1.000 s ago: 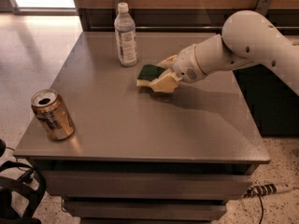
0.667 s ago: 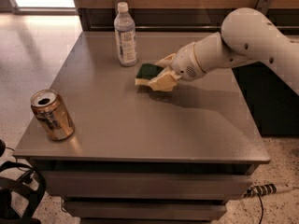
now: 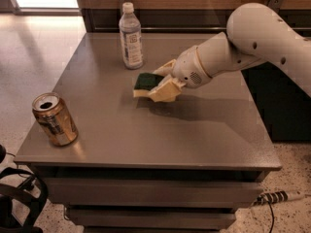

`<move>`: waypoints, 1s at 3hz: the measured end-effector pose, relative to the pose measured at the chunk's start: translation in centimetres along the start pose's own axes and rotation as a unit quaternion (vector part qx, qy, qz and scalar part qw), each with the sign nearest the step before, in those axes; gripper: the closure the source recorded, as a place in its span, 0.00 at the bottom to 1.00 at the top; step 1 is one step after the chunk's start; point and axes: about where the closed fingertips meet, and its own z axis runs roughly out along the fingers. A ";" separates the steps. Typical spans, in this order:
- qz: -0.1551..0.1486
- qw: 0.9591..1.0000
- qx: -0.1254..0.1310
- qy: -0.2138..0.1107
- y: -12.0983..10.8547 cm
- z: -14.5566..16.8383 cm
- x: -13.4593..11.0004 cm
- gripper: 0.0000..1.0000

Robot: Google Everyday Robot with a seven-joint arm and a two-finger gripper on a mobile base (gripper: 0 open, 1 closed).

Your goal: Move sponge near orange can

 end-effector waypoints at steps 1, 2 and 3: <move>-0.012 1.000 -0.014 0.021 3.2 1.9 0.2 1.00; -0.038 0.999 -0.025 0.029 5.2 3.4 0.5 1.00; -0.083 0.995 -0.052 0.027 7.3 5.2 -0.2 1.00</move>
Offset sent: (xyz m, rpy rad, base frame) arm -0.0640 0.0441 -0.0412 -0.0921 -0.0457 0.1344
